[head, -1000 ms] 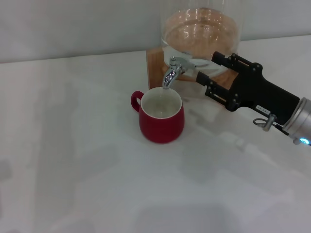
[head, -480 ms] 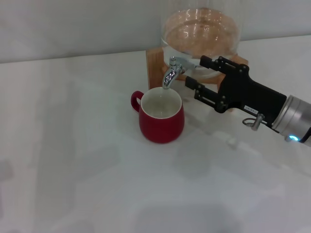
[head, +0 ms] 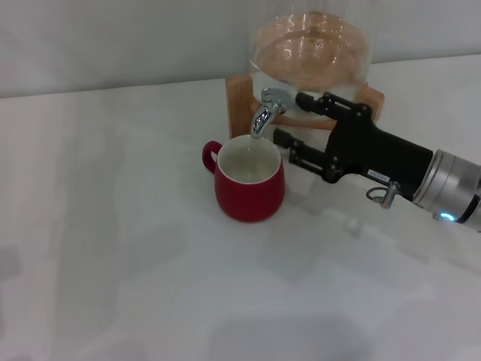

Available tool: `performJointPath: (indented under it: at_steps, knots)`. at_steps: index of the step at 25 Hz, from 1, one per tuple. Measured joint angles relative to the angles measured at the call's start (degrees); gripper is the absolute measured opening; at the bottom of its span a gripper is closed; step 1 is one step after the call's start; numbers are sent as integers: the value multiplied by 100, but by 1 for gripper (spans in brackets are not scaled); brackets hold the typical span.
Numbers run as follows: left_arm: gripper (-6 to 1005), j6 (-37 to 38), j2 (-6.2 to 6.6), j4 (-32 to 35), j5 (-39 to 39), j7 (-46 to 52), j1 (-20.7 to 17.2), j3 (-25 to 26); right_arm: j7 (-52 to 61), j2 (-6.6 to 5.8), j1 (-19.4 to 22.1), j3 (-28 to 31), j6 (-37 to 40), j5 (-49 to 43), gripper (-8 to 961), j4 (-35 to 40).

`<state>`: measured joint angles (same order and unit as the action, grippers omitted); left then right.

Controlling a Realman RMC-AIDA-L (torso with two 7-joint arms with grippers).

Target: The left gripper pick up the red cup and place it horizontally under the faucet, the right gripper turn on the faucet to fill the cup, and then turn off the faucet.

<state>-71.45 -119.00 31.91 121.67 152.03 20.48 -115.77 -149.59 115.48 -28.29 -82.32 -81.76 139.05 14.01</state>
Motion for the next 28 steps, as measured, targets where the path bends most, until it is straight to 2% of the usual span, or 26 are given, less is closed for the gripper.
performJointPath:
  at_steps: [16, 28]
  knots:
    - [762, 0, 0, -9, -4, -3, 0, -7, 13, 1, 94, -158, -60, -155, 631, 167]
    - [762, 60, 9, -100, -23, -24, 0, 33, 0, -13, 557, -128, -366, -99, 631, 373]
